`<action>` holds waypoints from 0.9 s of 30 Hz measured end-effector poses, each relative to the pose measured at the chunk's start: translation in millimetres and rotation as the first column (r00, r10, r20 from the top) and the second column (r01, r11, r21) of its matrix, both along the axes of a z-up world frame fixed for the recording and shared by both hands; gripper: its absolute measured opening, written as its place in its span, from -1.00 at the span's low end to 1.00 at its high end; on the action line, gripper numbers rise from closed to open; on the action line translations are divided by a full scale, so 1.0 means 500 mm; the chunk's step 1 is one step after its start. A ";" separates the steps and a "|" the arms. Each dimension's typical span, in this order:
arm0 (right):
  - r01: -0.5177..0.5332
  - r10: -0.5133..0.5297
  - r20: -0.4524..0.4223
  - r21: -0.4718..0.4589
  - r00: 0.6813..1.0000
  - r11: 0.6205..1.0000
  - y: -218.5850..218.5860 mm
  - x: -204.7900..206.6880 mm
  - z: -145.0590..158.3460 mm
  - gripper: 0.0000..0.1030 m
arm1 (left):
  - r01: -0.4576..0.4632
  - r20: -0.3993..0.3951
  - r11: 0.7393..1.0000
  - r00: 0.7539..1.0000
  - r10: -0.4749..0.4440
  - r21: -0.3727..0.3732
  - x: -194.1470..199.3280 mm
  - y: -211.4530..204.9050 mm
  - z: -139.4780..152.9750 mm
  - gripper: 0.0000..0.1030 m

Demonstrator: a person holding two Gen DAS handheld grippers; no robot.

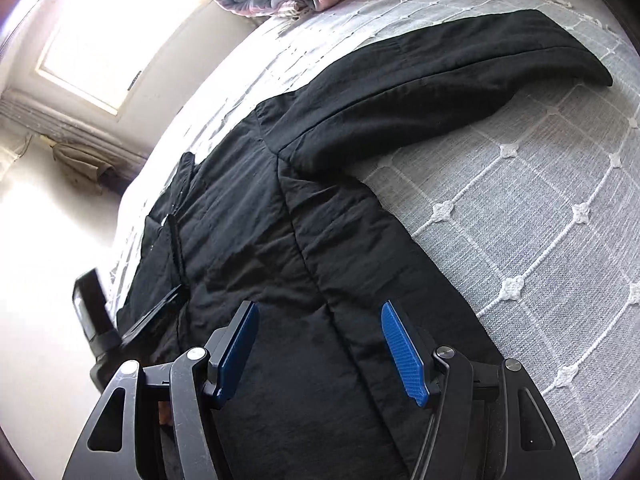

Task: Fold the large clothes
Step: 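Release the coat and move the left tool to its side edge, then pinch the coat side edge with the left tool and fold it inward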

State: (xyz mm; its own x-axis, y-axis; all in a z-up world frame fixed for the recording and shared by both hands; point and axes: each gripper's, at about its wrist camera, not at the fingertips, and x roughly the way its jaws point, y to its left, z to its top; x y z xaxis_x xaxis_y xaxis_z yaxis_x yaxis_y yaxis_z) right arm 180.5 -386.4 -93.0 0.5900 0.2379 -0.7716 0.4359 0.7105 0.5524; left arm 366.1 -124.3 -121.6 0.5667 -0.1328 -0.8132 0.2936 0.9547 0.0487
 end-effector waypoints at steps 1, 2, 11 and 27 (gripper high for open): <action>0.002 -0.002 -0.001 0.001 1.000 1.000 0.000 0.001 -0.001 0.26 | 0.006 -0.001 1.000 1.000 -0.006 -0.016 -0.009 0.001 0.005 -0.85; 0.005 -0.005 -0.001 0.001 1.000 1.000 -0.001 0.001 -0.001 0.26 | 0.007 -0.007 0.999 1.000 -0.008 -0.035 -0.015 0.003 0.009 -0.85; 0.005 -0.005 0.001 -0.005 1.000 1.000 -0.001 0.000 0.000 0.26 | -0.007 -0.141 0.981 0.990 -0.021 -0.196 -0.016 0.040 -0.023 -0.77; -0.019 0.019 -0.003 0.017 1.000 1.000 0.008 0.003 -0.010 0.26 | -0.418 -0.178 0.862 0.907 0.381 -0.286 -0.197 0.501 0.087 0.25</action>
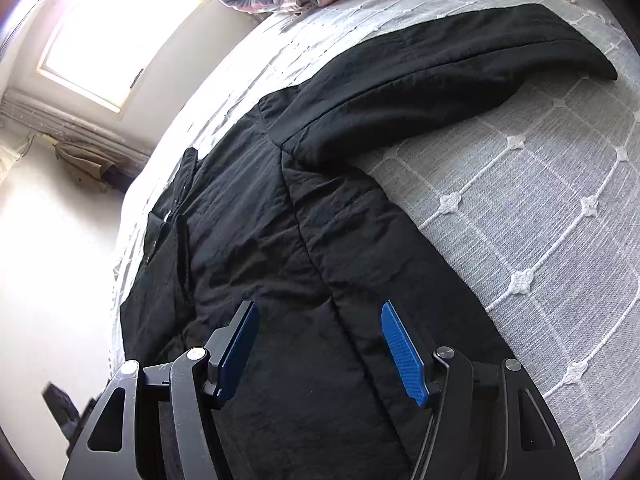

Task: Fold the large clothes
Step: 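Pinch the coat side edge with the left tool and fold it inward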

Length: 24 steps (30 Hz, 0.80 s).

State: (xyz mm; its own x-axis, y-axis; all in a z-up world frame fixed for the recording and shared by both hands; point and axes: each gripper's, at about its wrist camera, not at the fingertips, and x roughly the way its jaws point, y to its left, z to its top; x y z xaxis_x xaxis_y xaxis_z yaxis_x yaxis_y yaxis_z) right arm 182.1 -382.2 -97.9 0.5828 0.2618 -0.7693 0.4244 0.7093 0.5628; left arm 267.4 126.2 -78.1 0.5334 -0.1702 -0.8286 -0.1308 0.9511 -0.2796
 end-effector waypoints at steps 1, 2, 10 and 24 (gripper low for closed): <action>-0.002 0.002 -0.003 0.001 1.000 1.000 0.001 0.001 -0.001 0.26 | -0.031 -0.016 0.999 0.999 0.031 0.017 -0.019 0.037 -0.003 0.25; -0.004 0.004 -0.006 0.001 1.000 1.000 0.002 0.001 -0.002 0.26 | -0.063 -0.035 0.997 0.997 0.064 0.046 -0.042 0.076 -0.007 0.25; -0.001 0.001 -0.004 0.002 1.000 1.000 0.003 0.001 -0.003 0.26 | -0.085 -0.151 0.993 0.984 0.097 0.087 -0.195 0.212 -0.069 0.25; -0.010 0.009 -0.023 -0.026 1.000 1.000 0.011 0.003 -0.008 0.26 | -0.050 -0.114 0.992 0.991 0.064 0.116 -0.295 0.185 -0.079 -0.88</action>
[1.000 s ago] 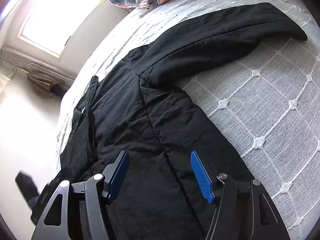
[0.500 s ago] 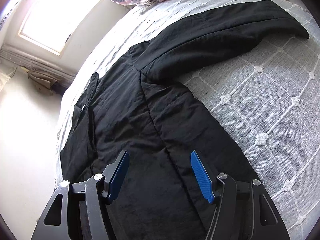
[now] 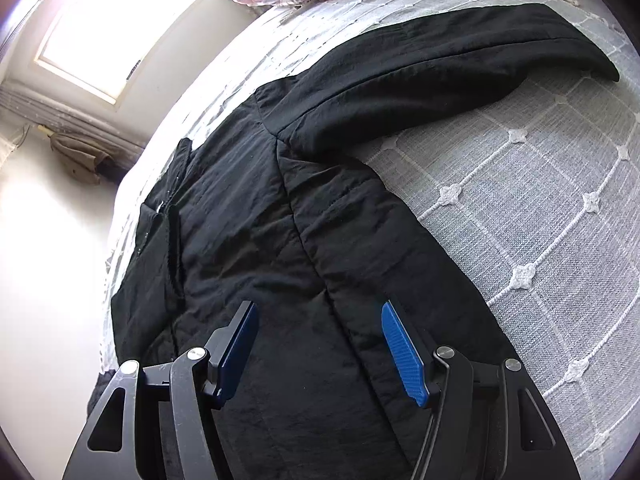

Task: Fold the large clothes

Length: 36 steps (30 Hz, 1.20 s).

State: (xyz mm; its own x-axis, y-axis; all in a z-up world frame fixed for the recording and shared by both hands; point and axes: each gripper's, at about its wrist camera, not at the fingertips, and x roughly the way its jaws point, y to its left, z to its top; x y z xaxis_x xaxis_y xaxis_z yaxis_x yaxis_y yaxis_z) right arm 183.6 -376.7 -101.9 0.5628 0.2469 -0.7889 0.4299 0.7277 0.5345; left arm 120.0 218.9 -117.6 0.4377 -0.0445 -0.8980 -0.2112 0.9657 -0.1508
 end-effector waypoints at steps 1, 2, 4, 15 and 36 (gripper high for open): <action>0.000 0.000 0.001 0.002 1.000 1.000 0.000 0.000 0.000 0.26 | 0.000 0.003 1.000 1.000 0.000 0.006 0.000 -0.003 0.003 -0.88; 0.000 0.000 0.002 0.004 1.000 1.000 0.000 -0.001 0.000 0.26 | -0.002 0.004 1.000 1.000 0.002 0.010 -0.004 -0.001 0.005 -0.88; -0.001 0.001 0.002 0.002 1.000 1.000 -0.001 -0.001 0.000 0.26 | -0.010 0.002 1.000 1.000 0.010 -0.001 -0.010 0.007 0.003 -0.88; 0.006 -0.006 0.008 0.015 1.000 1.000 -0.006 -0.005 0.003 0.26 | -0.083 0.006 0.996 0.997 0.083 0.029 0.017 0.013 0.054 -0.51; 0.033 -0.034 0.027 0.033 0.999 0.999 -0.145 -0.190 0.003 0.44 | 0.303 0.049 0.949 0.953 -0.300 -0.089 0.206 -0.426 -0.001 -0.04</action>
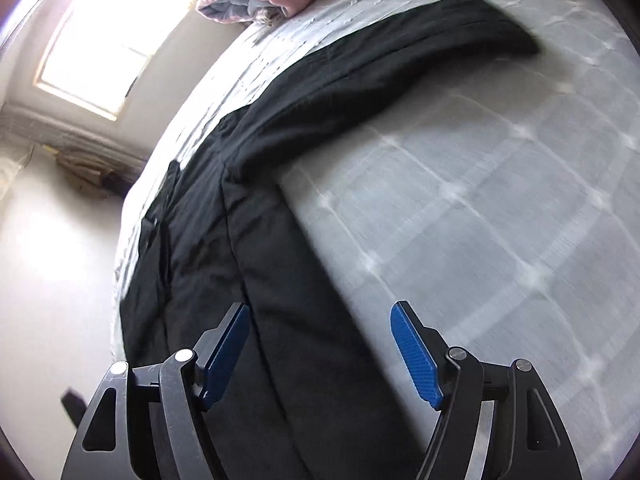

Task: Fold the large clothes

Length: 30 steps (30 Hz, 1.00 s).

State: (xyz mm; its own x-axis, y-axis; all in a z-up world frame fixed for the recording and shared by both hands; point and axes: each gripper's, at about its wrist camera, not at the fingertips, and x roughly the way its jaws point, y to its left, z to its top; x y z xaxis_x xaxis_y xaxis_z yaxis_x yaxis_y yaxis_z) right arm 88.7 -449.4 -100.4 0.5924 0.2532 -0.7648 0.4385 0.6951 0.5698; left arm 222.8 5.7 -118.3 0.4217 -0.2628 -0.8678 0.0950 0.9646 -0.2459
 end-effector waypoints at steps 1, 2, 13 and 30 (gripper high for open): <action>0.002 -0.002 0.003 -0.013 1.000 1.000 0.002 -0.034 -0.001 0.44 | 0.005 0.002 1.000 1.000 -0.005 0.008 -0.003 0.001 -0.004 -0.04; -0.006 0.006 0.001 -0.020 1.000 1.000 0.007 -0.072 -0.006 0.44 | 0.005 0.012 1.000 1.000 -0.005 0.007 -0.005 0.004 -0.005 -0.04; -0.117 0.117 -0.026 -0.020 0.993 0.993 0.080 -0.268 -0.055 -0.81 | -0.007 0.024 0.998 1.000 0.009 -0.062 -0.019 0.008 -0.013 -0.03; -0.067 0.066 -0.012 -0.132 0.998 0.989 0.048 -0.259 -0.017 -0.58 | 0.035 0.020 0.999 0.999 -0.034 -0.031 -0.020 -0.021 -0.007 -0.03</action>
